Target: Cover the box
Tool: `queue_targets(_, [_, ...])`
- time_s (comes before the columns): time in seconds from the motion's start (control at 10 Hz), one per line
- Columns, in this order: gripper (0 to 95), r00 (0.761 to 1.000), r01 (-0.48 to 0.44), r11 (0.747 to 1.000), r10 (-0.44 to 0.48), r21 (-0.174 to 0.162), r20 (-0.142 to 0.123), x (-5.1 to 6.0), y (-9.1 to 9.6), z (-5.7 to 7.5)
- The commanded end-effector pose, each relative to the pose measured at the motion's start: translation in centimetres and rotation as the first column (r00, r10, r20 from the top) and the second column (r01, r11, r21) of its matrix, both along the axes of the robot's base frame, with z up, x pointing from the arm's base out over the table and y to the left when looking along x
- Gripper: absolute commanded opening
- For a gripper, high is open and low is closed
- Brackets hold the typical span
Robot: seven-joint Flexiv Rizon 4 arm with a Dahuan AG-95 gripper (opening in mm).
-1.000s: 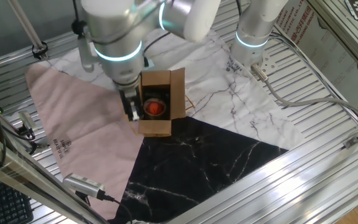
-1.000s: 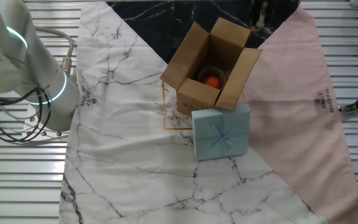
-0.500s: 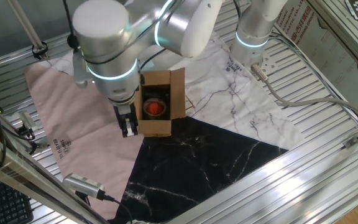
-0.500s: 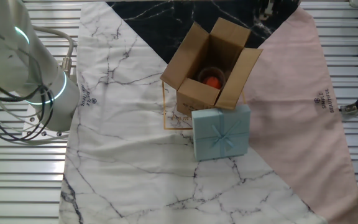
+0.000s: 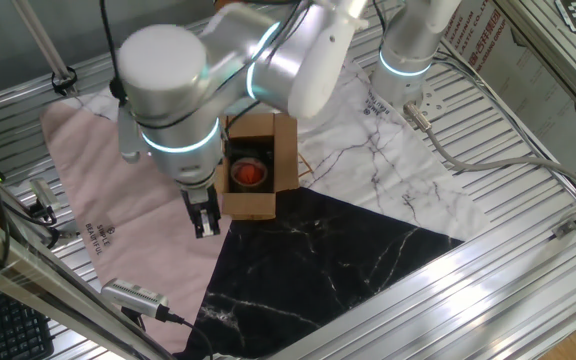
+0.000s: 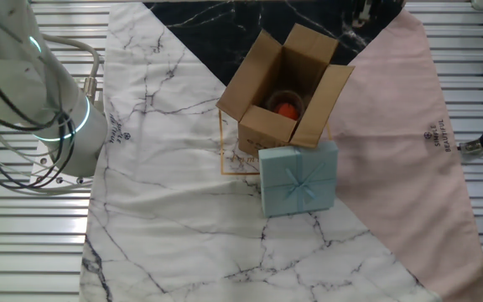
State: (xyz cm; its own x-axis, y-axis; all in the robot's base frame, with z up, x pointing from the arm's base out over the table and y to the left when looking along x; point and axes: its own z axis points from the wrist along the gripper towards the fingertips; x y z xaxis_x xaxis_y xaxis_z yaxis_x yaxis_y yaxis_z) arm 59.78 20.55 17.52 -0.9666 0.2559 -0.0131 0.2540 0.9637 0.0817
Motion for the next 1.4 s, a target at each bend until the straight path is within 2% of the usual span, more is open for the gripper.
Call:
queue_targets(0.1, [0.0, 1.000, 0.001, 1.000, -0.001, 0.005, 0.004, 0.2, 0.4, -0.8])
queue_targets(0.3, [0.0, 1.000, 0.001, 1.000, -0.001, 0.003, 0.001, 0.5, 1.0, -2.0])
queue_targets(0.5, [0.0, 1.000, 0.000, 1.000, 0.000, -0.016, -0.005, 0.7, 1.7, -3.7])
queue_targets(1.0, [0.0, 1.000, -0.002, 1.000, 0.002, -0.012, -0.010, 0.7, 1.7, -3.8])
queue_targets(1.1, [0.0, 1.000, -0.005, 1.000, 0.005, -0.008, 0.001, 0.7, 1.7, -3.8])
queue_targets(1.3, [0.0, 1.000, -0.007, 1.000, 0.008, -0.008, 0.007, 0.7, 1.7, -3.8])
queue_targets(1.4, [0.0, 1.000, -0.024, 0.999, 0.025, -0.039, 0.009, 0.7, 1.7, -3.8])
